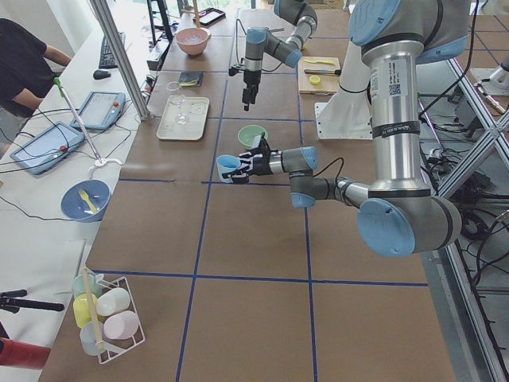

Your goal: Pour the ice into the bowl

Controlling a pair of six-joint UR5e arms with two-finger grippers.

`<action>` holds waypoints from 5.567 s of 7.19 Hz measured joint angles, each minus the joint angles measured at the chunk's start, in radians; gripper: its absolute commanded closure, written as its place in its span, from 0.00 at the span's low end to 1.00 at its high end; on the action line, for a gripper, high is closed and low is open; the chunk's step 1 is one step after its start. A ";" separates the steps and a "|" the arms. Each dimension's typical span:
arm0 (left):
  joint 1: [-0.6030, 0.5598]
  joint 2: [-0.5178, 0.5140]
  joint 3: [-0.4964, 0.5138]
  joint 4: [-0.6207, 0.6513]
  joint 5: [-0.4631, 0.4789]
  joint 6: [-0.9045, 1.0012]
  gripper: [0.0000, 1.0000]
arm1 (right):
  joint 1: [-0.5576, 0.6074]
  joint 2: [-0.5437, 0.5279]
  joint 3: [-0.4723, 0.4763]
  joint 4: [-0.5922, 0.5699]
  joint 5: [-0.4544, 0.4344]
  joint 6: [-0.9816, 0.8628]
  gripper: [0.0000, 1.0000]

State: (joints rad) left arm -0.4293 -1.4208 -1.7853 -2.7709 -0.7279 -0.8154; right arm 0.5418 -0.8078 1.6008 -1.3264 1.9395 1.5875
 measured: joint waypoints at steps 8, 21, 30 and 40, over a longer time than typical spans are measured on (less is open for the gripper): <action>0.257 -0.322 -0.076 0.822 0.308 0.044 1.00 | 0.061 -0.310 0.262 0.004 0.023 -0.110 0.00; 0.267 -0.385 -0.046 0.866 0.485 1.134 1.00 | 0.056 -0.306 0.251 0.009 0.020 -0.111 0.00; 0.264 -0.386 -0.058 0.865 0.553 1.465 1.00 | 0.056 -0.307 0.252 0.012 0.020 -0.110 0.00; 0.245 -0.387 -0.187 0.855 0.243 1.461 1.00 | 0.056 -0.306 0.254 0.012 0.019 -0.110 0.00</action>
State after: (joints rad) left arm -0.1841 -1.8080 -1.9720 -1.9158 -0.4849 0.6456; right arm 0.5980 -1.1137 1.8543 -1.3146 1.9587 1.4776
